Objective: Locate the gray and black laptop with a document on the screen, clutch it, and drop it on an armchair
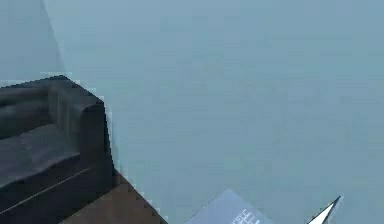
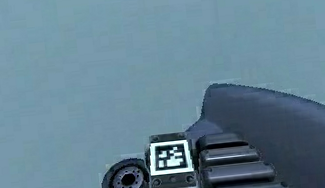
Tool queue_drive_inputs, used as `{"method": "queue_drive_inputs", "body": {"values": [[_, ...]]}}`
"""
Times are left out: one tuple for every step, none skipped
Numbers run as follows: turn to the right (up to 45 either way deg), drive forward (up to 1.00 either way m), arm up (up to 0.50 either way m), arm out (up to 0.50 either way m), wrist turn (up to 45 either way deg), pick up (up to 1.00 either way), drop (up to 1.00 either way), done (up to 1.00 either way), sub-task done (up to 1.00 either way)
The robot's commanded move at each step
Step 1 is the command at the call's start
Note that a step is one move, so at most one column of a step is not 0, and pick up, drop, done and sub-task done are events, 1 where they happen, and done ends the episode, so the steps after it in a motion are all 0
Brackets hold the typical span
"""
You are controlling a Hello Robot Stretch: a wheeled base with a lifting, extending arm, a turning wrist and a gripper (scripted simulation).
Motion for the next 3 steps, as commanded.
{"method": "queue_drive_inputs", "body": {"values": [[45.0, 0.0, 0.0, 0.0, 0.0, 0.0, 0.0, 0.0, 0.0], [27.0, 0.0, 0.0, 0.0, 0.0, 0.0, 0.0, 0.0, 0.0], [0.0, 0.0, 0.0, 0.34, 0.0, 0.0, 0.0, 0.0, 0.0]]}}
